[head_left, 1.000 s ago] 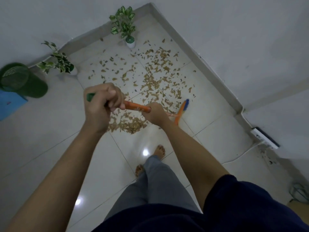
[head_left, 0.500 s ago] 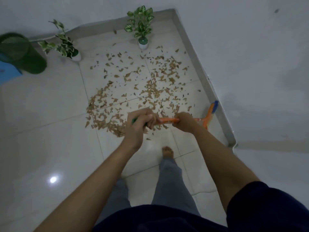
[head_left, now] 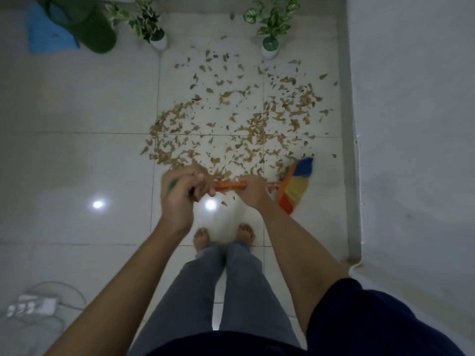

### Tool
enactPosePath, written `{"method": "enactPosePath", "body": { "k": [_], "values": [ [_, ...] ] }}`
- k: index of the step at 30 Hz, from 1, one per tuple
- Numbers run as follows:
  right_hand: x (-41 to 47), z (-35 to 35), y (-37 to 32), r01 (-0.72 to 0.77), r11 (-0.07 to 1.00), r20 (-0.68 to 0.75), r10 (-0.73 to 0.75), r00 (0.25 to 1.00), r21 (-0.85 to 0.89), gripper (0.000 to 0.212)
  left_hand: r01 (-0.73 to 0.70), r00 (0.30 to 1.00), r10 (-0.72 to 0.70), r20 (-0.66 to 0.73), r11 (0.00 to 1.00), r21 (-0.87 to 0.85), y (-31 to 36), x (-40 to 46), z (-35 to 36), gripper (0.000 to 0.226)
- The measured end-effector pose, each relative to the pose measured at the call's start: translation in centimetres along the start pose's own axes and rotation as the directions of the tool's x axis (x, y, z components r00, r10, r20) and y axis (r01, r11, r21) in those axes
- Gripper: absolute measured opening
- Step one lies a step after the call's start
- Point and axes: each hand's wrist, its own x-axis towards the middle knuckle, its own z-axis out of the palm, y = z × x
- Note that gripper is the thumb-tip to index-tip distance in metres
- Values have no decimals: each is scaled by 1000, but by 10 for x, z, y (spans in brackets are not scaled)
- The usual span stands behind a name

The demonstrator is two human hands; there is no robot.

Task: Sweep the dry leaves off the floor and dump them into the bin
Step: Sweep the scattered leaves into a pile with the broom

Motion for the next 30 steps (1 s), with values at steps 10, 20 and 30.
{"method": "enactPosePath", "body": {
  "k": [10, 20, 30],
  "values": [
    [-32, -48, -87, 323, 945, -203, -325, 924, -45, 32, -281, 948, 279, 151, 960, -5, 108, 25, -22, 30],
    [-33, -90, 41, -49, 908, -69, 22, 997, -416, 36, 97, 939, -126, 320, 990, 105, -18, -3, 57, 33],
    [-8, -9, -43, 135, 960, 29, -132, 991, -245, 43, -97, 994, 91, 61, 990, 103, 13, -19, -17, 32]
  ]
}}
